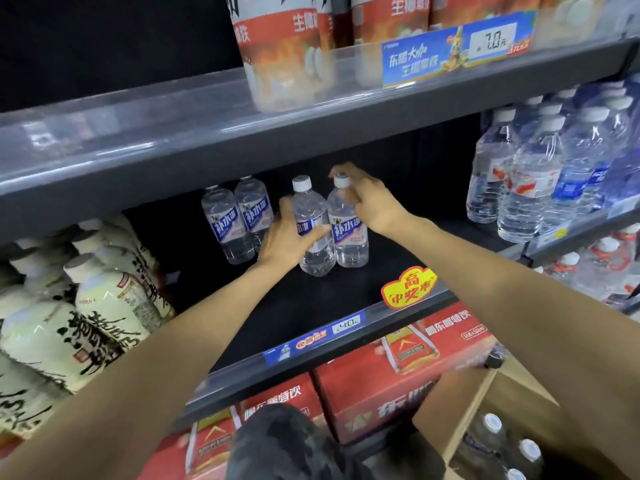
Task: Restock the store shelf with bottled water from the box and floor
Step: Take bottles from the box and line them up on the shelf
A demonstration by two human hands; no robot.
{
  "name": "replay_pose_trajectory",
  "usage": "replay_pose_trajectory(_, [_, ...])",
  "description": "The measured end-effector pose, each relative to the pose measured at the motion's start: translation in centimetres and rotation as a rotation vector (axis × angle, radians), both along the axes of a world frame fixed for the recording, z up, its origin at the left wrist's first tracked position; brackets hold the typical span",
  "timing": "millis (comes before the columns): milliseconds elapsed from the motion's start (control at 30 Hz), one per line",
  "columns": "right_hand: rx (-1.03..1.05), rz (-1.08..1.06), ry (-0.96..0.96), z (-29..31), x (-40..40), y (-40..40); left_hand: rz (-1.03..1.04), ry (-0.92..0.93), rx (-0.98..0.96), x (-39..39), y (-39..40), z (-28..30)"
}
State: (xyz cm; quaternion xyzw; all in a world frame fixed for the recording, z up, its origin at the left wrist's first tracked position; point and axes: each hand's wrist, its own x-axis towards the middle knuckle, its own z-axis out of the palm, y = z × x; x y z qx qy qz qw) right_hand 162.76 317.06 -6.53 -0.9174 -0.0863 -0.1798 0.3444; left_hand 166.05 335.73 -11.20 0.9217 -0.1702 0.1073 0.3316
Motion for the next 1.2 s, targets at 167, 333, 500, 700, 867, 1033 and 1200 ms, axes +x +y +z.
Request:
replay_pose_trajectory(167, [-0.031,0.077,0.171,-0.4,-0.4,-1.4,-0.240,0.037,0.052,0.8,2.4,2.1])
replay_pose_trajectory(333, [-0.042,-0.019,0.137,-0.4,-0.6,-1.5,-0.459,-0.121,0.246,2.5,2.7,5.7])
replay_pose_trajectory(500, [-0.110,-0.038,0.125,-0.5,0.3,-1.7,-0.250,-0.246,0.431,3.3,1.6,6.1])
replay_pose_trajectory(700, [-0.162,-0.039,0.014,-1.4,2.5,-1.7,-0.192,-0.312,0.426,5.2,-0.4,5.5])
replay_pose_trajectory(867, [-0.076,-0.067,0.031,-1.6,4.8,-1.4,-0.142,-0.324,0.492,7.4,-0.5,6.1])
replay_pose_trajectory(1033, [-0.043,-0.075,0.058,-2.1,7.1,-0.2,-0.070,-0.356,0.550,9.1,0.4,6.2])
replay_pose_trajectory(1200, [-0.021,-0.056,0.019,-2.8,9.0,0.9,-0.039,-0.367,0.579,10.4,1.0,5.9])
